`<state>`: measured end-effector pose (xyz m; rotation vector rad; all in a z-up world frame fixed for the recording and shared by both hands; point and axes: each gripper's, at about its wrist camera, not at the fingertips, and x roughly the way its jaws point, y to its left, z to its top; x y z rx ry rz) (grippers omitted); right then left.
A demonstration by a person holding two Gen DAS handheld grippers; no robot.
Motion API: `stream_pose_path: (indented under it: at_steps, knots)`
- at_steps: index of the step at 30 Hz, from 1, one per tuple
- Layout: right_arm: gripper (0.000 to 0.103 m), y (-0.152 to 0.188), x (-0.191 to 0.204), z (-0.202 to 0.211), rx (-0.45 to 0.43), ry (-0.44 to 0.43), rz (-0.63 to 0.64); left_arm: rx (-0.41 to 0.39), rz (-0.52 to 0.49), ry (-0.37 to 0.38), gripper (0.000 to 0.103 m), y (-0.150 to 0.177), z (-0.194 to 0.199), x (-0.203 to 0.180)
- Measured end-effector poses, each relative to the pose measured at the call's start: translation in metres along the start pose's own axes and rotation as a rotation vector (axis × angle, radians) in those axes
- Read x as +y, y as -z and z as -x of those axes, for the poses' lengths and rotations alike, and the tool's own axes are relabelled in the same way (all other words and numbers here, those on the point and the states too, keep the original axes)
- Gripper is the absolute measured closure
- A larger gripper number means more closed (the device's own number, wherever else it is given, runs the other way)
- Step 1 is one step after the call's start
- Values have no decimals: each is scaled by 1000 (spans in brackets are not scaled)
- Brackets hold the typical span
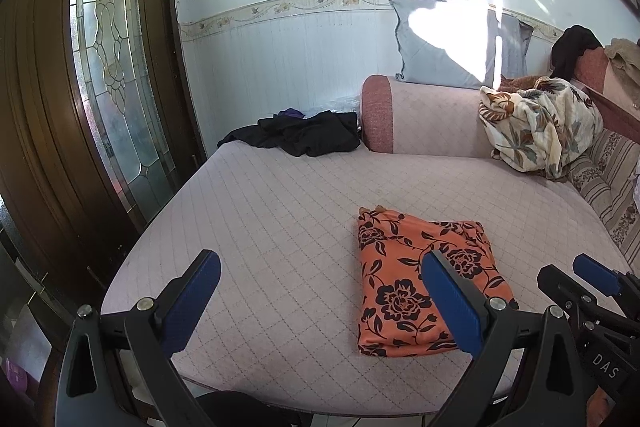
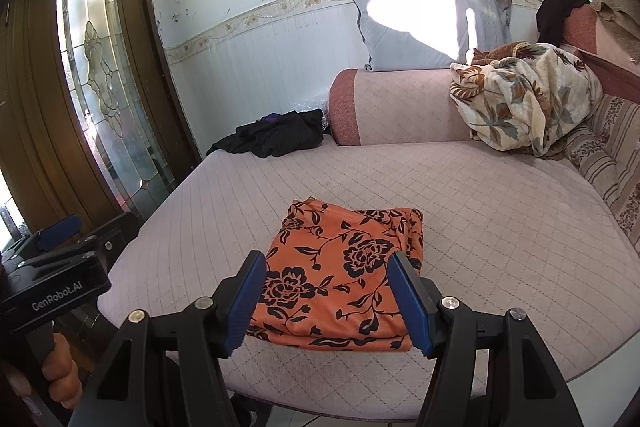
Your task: Fold small clothes
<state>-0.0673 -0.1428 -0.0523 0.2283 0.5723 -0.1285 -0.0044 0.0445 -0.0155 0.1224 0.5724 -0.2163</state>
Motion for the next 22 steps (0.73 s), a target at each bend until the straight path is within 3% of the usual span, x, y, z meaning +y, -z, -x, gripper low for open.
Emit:
stream_pose_path:
  at_steps: [22]
  knots:
    - [36,-17,12,-33,17,-4,25,17,14,4,3,-7,-35,7]
